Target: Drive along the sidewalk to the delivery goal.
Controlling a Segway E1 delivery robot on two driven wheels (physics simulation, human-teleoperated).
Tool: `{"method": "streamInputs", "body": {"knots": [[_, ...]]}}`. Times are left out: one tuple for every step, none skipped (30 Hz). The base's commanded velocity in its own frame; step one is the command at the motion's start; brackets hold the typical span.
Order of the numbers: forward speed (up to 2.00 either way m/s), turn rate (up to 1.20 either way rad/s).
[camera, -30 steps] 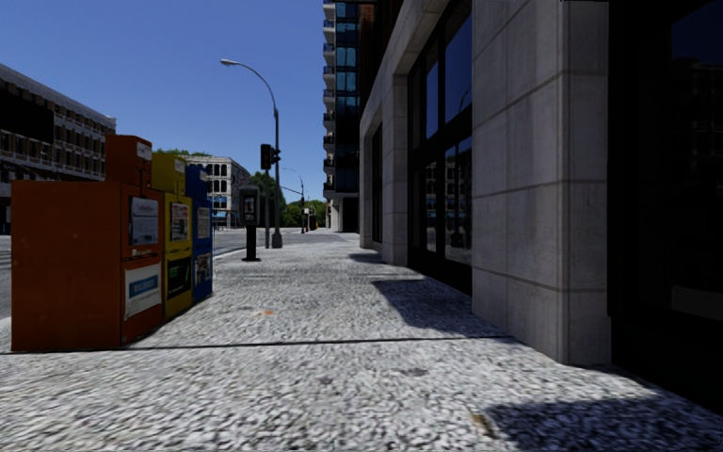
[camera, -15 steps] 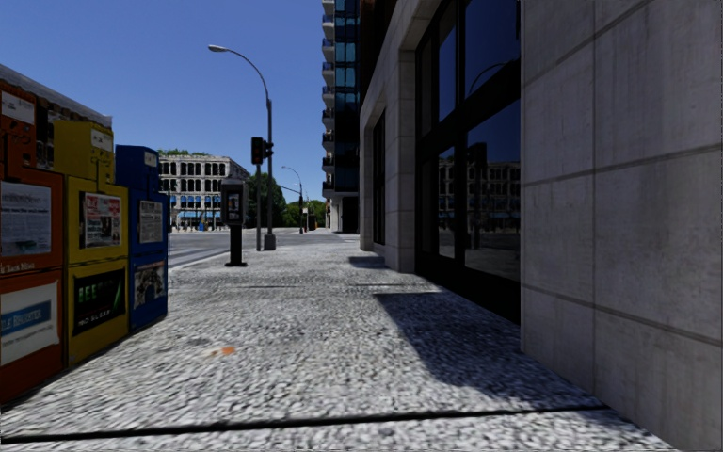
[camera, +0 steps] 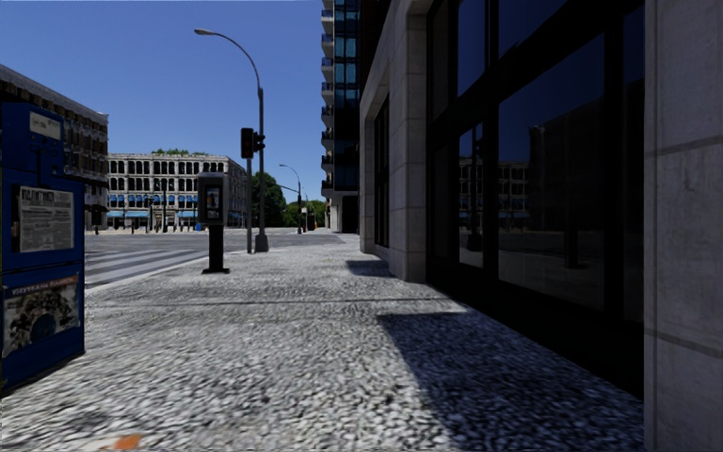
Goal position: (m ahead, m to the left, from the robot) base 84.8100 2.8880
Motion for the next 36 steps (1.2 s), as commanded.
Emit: {"method": "streamInputs", "body": {"knots": [[2.00, 0.00], [2.00, 0.00], [2.00, 0.00], [2.00, 0.00], [2.00, 0.00], [2.00, 0.00], [2.00, 0.00], [2.00, 0.00], [2.00, 0.00], [2.00, 0.00], [2.00, 0.00], [2.00, 0.00], [2.00, 0.00], [2.00, 0.00], [2.00, 0.00], [2.00, 0.00], [2.00, 0.00], [2.00, 0.00], [2.00, 0.00], [2.00, 0.00], [2.00, 0.00], [2.00, 0.18], [2.00, 0.18], [2.00, 0.29], [2.00, 0.32], [2.00, 0.32], [2.00, 0.33], [2.00, 0.33], [2.00, 0.33], [2.00, 0.33], [2.00, 0.34], [2.00, 0.34], [2.00, 0.34], [2.00, 0.34], [2.00, 0.34], [2.00, 0.34]]}}
